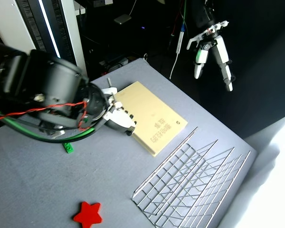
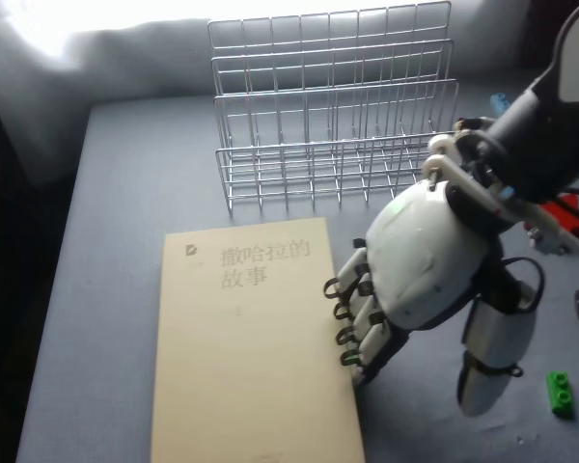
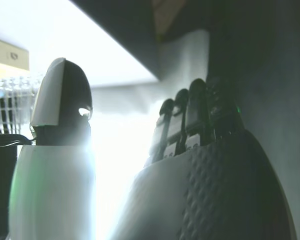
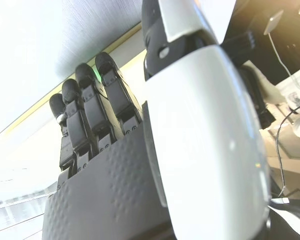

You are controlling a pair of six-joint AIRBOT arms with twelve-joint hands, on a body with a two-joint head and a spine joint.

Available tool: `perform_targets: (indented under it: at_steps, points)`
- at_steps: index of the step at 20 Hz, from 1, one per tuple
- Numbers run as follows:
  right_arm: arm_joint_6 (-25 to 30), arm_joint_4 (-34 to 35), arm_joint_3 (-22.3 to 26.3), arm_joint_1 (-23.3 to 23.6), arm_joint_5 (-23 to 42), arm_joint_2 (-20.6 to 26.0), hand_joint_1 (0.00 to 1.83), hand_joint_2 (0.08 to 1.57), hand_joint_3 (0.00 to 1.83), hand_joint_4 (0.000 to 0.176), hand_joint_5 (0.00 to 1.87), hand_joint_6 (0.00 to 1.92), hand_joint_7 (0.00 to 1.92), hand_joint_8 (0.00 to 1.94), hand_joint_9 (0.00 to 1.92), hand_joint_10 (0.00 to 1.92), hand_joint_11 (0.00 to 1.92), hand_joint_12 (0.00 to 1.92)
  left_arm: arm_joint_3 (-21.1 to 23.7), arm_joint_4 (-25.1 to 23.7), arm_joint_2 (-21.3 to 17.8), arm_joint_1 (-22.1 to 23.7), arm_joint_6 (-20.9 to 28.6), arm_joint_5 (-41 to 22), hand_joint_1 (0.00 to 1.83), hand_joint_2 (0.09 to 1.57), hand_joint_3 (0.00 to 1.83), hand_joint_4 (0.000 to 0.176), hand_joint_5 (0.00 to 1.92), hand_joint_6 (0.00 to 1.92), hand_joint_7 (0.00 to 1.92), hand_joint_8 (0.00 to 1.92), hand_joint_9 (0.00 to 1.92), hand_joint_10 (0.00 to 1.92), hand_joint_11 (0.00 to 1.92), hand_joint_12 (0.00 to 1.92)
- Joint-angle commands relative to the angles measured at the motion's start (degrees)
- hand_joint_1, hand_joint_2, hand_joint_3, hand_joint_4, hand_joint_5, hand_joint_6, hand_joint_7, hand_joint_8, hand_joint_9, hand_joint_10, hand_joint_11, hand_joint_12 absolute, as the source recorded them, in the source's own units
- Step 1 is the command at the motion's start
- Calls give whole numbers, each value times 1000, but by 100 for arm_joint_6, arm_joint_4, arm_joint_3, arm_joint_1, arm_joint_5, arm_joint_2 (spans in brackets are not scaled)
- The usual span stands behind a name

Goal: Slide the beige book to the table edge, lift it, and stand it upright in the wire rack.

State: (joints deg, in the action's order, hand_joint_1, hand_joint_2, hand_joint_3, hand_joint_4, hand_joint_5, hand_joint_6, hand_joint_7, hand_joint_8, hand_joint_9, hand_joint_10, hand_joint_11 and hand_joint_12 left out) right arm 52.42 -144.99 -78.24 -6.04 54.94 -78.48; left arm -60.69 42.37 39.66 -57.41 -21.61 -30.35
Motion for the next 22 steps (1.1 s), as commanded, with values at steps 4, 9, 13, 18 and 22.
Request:
perform_targets:
  at_steps: [4,9,13,18,22]
  points:
    - [111,228,-91,26,-196,-225,230,1126,0,0,248,6,262,6,249,4,0,675,-159,107,-51,-148,1653,-147,1170,1085,0,0,0,0,0,0,0,0,0,0]
    - [351,233,-105,35,-396,-523,179,1142,1,0,241,2,258,2,247,3,0,676,-236,93,-62,-123,2864,580,1108,1107,6,0,0,0,0,0,0,0,0,0]
    - [396,229,-126,133,-459,-696,227,1127,0,0,265,3,276,3,260,5,0,704,-299,-209,-41,-114,4721,960,1077,1126,8,0,0,0,0,0,0,0,0,0]
    - [436,189,-170,188,-424,-864,175,1143,4,0,252,2,259,0,250,0,0,679,-433,-1830,283,-127,7231,1080,1091,1128,7,0,0,0,0,0,0,0,0,0]
    - [475,186,-167,184,-410,-959,214,1134,0,0,252,3,259,3,242,4,0,646,-567,-2112,517,-123,7806,1350,1160,1087,0,0,0,0,0,0,0,0,0,0]
